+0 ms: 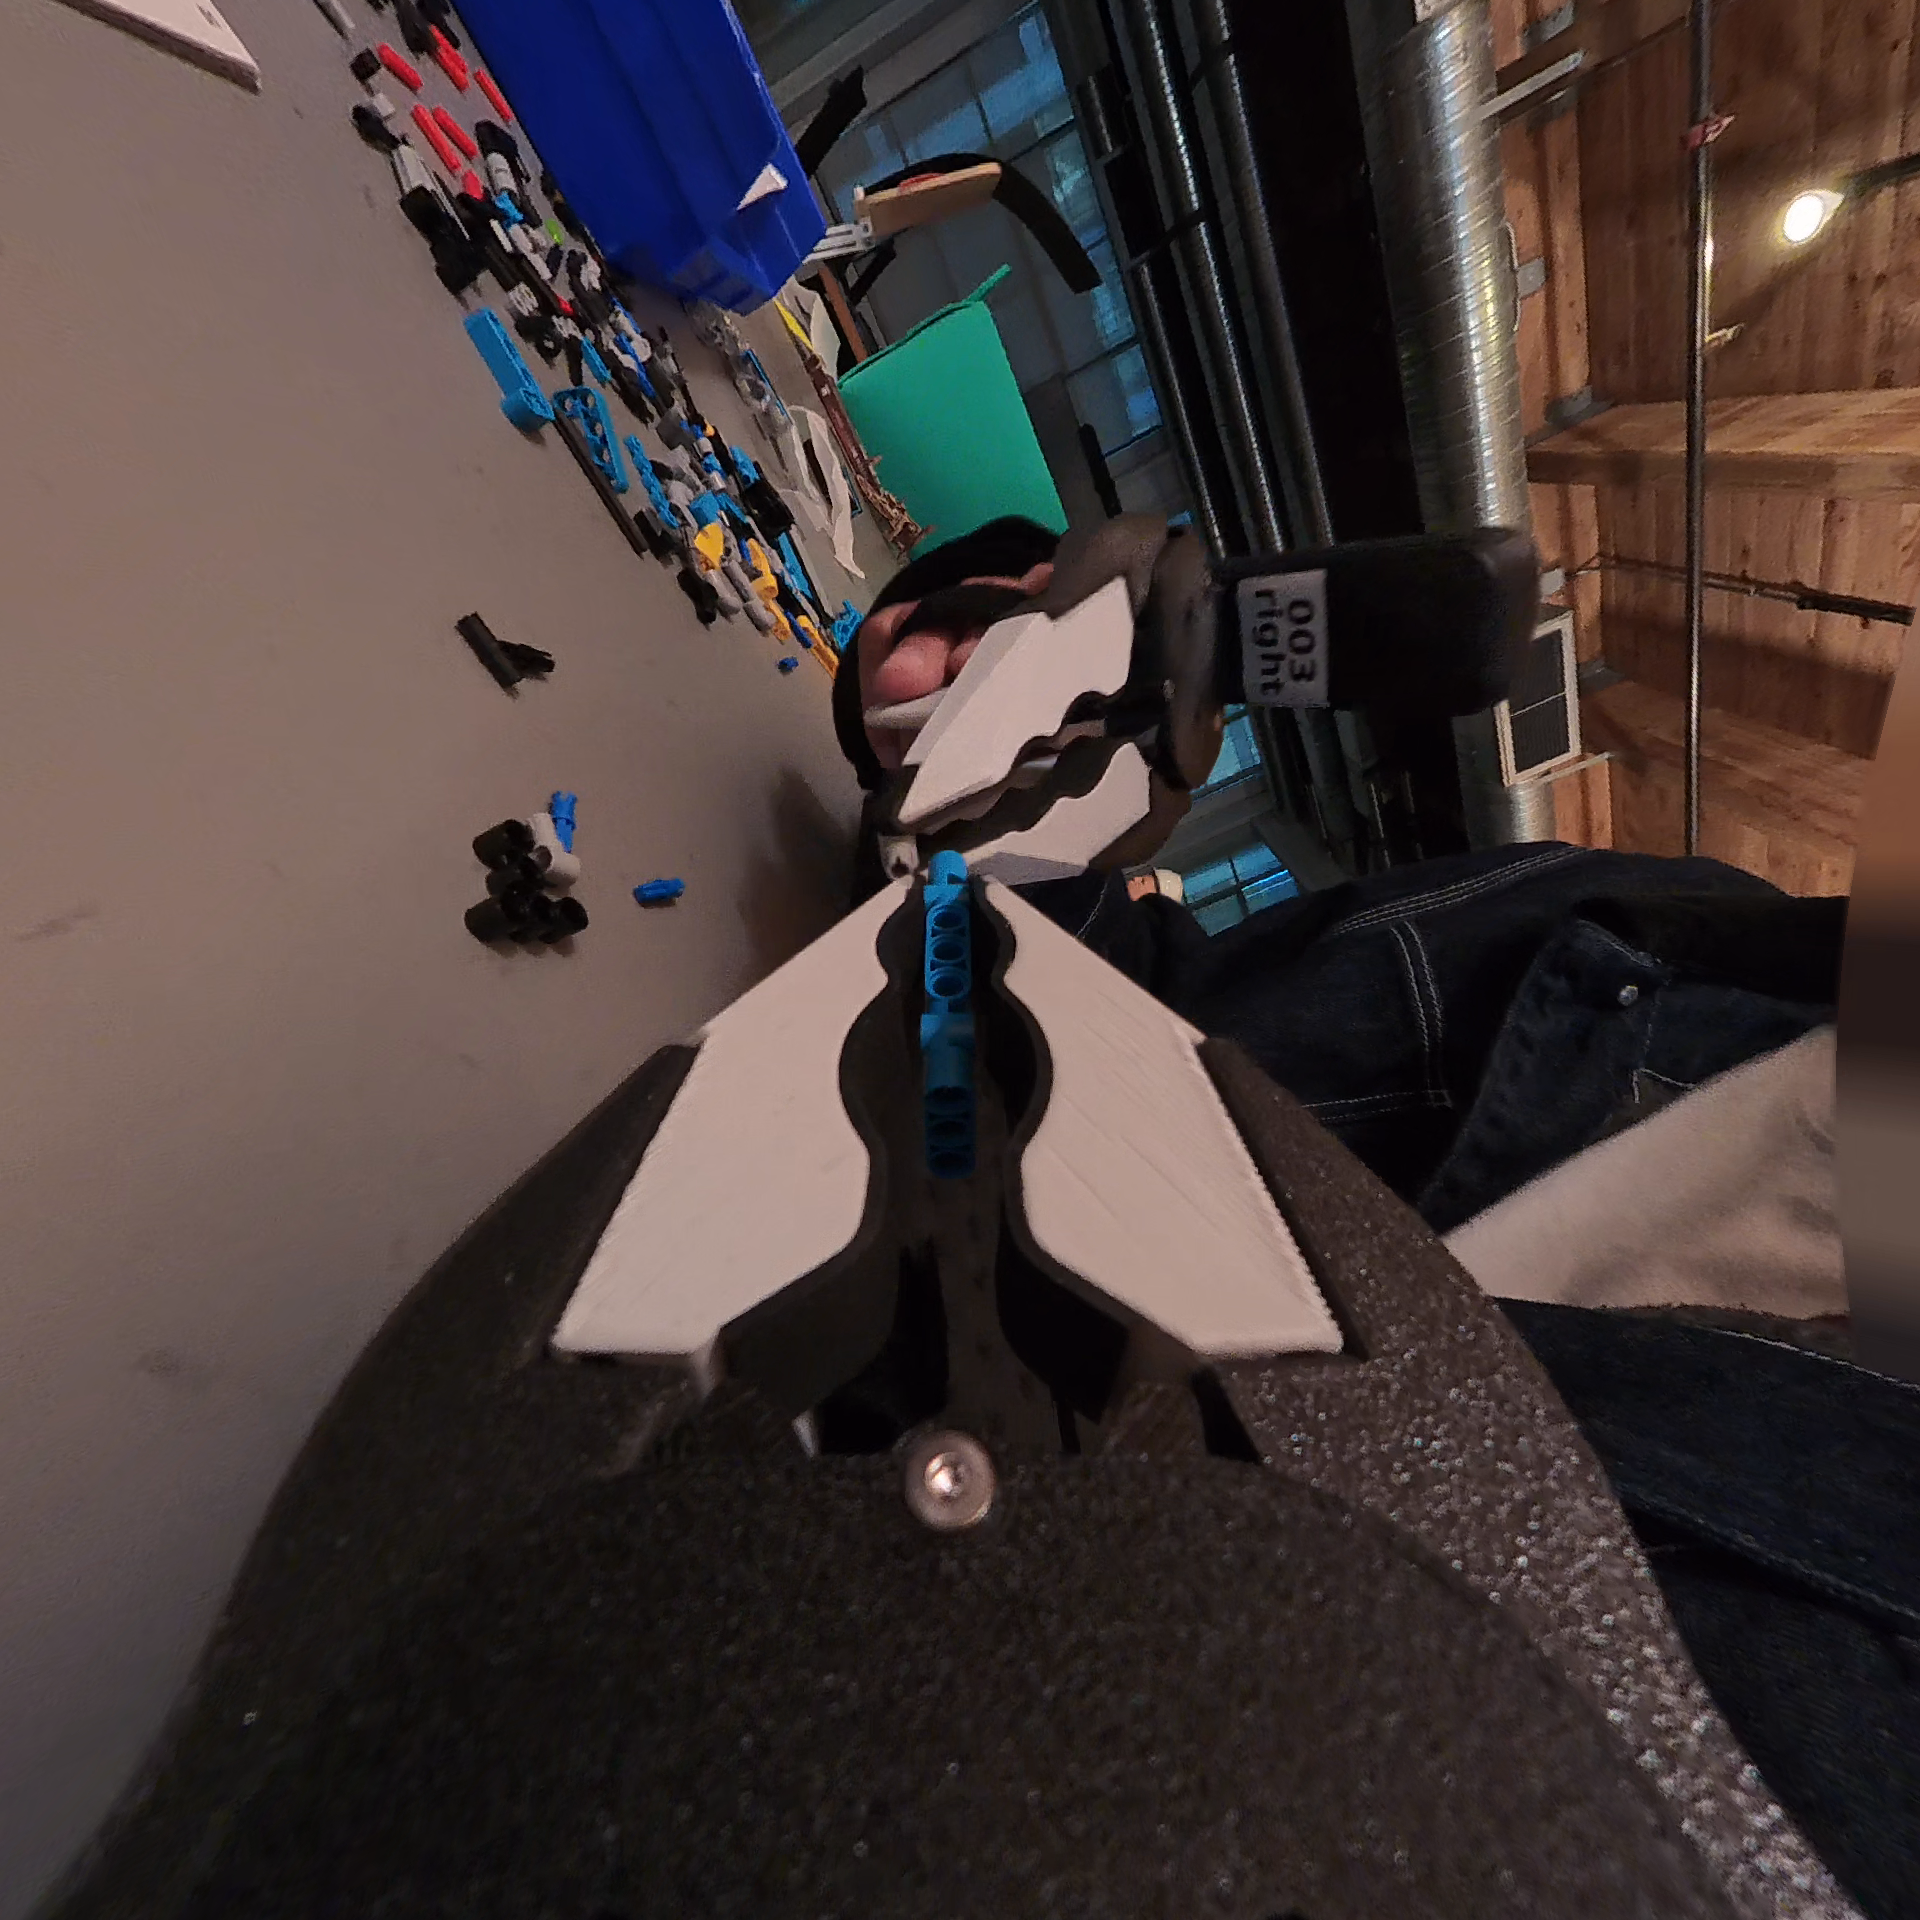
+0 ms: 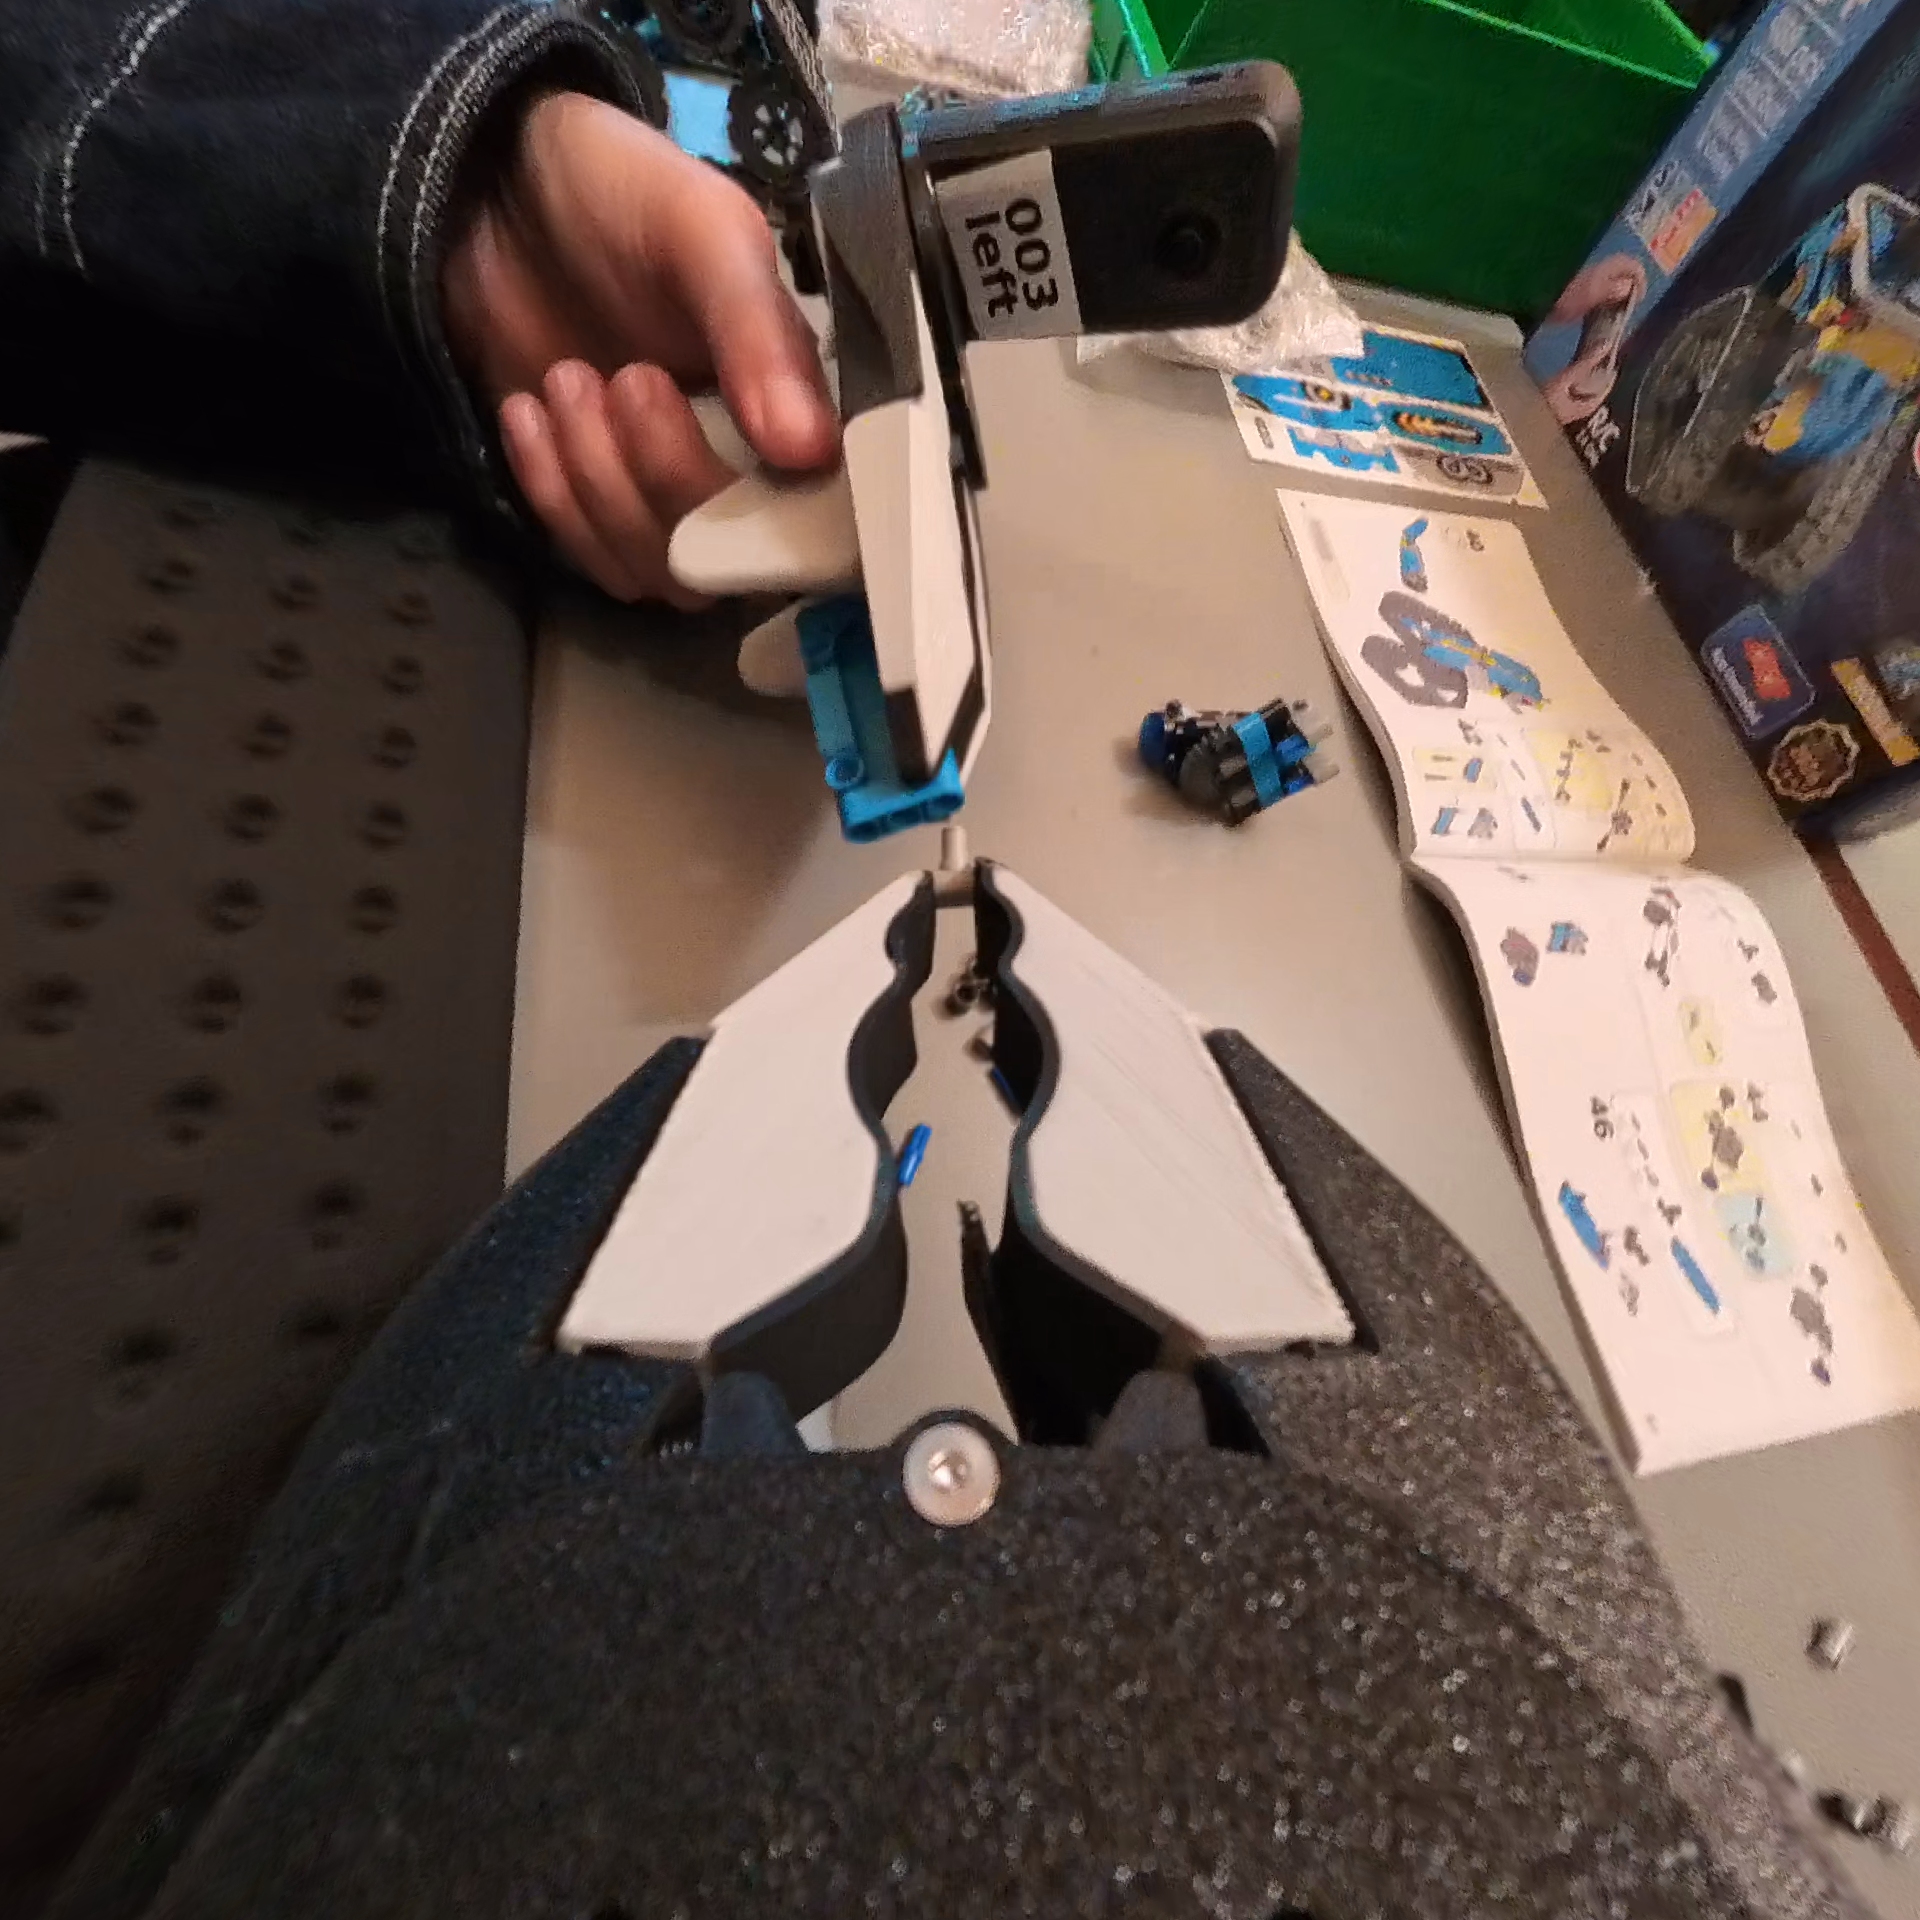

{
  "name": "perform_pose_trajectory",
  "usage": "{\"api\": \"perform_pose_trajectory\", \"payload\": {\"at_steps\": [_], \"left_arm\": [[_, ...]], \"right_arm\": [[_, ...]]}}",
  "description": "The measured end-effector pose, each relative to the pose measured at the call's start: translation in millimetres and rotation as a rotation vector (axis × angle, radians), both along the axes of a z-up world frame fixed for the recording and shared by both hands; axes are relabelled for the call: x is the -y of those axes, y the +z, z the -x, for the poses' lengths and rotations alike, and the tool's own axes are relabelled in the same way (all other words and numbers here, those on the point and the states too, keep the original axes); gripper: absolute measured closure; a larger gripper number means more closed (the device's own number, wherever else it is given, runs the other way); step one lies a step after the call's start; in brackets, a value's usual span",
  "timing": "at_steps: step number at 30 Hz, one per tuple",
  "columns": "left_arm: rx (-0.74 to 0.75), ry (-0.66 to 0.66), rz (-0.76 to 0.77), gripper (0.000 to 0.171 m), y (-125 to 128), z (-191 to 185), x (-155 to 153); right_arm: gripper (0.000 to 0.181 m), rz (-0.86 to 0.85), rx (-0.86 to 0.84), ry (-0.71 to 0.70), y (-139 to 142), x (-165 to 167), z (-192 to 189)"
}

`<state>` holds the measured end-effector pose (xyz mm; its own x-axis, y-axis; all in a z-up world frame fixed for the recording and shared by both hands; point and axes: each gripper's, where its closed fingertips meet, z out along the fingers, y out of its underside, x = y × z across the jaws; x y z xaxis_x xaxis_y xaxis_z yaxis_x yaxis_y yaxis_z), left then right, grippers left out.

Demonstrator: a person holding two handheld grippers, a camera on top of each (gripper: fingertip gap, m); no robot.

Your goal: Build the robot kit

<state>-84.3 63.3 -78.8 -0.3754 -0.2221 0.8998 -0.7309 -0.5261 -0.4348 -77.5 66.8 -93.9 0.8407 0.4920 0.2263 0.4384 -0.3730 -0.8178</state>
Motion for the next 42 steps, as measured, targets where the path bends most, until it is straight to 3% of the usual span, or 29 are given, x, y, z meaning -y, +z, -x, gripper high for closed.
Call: {"api": "perform_pose_trajectory", "payload": {"at_steps": [28, 32, 35, 37, 42], "left_arm": [[-0.043, 0.014, -0.031, 0.166, -9, -3, -1], [-0.049, 0.002, -0.051, 0.166, -12, -3, 2], [-0.050, 0.004, -0.061, 0.166, -13, -4, 2], [-0.045, 0.024, -0.028, 0.166, -9, -4, -3], [-0.041, 0.016, -0.029, 0.166, -9, -4, -2]], "right_arm": [[0.175, 0.013, 0.058, 0.024, -2, 2, 0], [0.175, -0.015, 0.010, 0.037, 5, 2, 2], [0.175, -0.011, 0.097, 0.024, 1, 0, -1], [0.175, -0.038, 0.037, 0.013, 11, 2, -5], [0.175, -0.003, 0.064, 0.032, 1, 2, 0]]}}
